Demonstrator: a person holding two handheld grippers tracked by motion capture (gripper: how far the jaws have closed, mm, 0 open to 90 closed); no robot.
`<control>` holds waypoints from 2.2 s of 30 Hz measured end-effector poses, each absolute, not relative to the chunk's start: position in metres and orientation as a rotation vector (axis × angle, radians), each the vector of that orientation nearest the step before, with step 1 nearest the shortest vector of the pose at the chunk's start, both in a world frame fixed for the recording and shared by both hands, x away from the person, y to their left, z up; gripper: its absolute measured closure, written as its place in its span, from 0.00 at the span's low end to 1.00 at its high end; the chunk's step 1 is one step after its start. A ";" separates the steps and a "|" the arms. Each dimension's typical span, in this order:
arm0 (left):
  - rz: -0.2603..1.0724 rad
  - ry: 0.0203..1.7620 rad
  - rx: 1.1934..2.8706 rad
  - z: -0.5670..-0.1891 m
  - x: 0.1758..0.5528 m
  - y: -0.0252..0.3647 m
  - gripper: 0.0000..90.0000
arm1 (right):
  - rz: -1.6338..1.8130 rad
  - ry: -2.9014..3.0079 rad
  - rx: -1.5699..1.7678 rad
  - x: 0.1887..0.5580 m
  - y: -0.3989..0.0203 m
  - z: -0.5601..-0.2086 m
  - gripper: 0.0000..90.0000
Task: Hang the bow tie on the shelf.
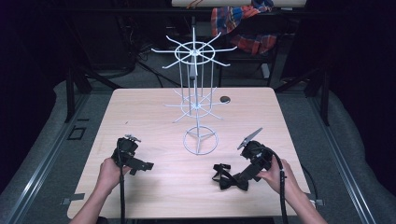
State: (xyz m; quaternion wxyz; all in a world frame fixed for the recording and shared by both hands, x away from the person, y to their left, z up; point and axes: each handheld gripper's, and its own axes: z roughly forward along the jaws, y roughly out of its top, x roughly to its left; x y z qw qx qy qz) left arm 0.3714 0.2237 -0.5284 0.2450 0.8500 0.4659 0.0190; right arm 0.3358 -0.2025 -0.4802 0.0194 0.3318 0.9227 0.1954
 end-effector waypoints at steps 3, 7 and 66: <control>0.051 1.267 2.320 -0.528 0.371 0.223 0.00 | 0.599 2.870 1.019 0.335 -0.197 -0.482 0.02; 0.047 1.272 2.320 -0.529 0.372 0.224 0.00 | 0.589 2.885 0.993 0.337 -0.182 -0.487 0.04; 0.036 1.251 2.342 -0.530 0.372 0.219 0.00 | 0.818 2.774 0.884 0.322 -0.185 -0.447 0.99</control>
